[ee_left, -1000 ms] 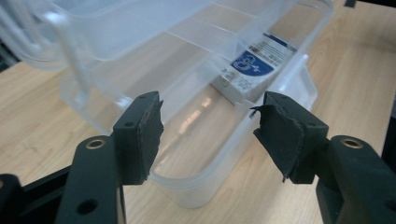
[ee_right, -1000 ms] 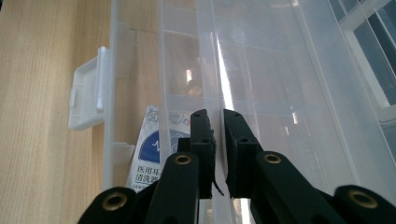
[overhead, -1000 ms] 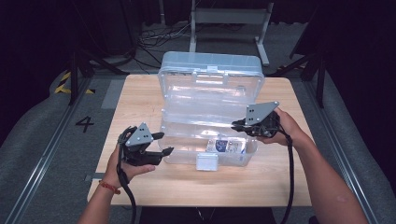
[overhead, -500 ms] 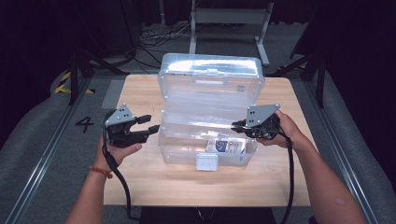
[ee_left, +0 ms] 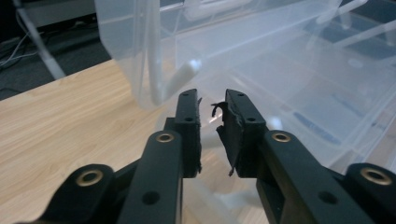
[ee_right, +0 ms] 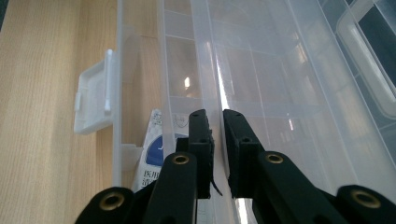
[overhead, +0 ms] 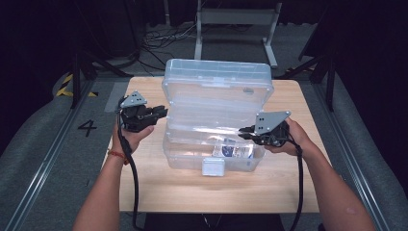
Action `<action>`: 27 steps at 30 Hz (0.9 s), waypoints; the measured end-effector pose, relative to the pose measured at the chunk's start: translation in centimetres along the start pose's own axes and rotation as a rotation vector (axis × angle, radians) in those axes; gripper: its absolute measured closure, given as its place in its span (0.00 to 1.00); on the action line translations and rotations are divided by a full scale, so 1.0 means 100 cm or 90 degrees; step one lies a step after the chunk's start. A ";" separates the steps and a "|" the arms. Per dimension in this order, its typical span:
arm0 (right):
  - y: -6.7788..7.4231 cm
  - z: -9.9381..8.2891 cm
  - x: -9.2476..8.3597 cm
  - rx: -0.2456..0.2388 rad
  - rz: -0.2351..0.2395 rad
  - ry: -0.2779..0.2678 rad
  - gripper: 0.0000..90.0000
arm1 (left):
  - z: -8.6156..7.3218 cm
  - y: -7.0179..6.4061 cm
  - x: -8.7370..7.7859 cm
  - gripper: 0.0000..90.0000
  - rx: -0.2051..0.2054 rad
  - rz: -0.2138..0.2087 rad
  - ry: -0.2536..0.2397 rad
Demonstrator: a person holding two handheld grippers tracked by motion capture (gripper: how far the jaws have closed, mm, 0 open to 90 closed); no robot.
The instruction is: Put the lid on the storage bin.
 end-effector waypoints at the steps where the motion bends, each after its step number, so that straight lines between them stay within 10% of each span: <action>1: 0.000 -0.001 0.000 0.003 -0.004 -0.003 0.91 | 0.002 -0.001 0.001 0.89 0.001 -0.001 -0.003; 27: 0.016 -0.009 -0.003 0.018 -0.034 -0.018 0.89 | 0.016 -0.007 0.001 1.00 0.023 0.014 -0.005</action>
Point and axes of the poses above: each handheld gripper's, and its own axes: x roughly forward along the jaws, z roughly out of its top, y roughly to its left, the point moved 10 cm from there along x, roughly forward along the jaws, and after that the axes turned 2 degrees about -y, right-handed, at the moved point
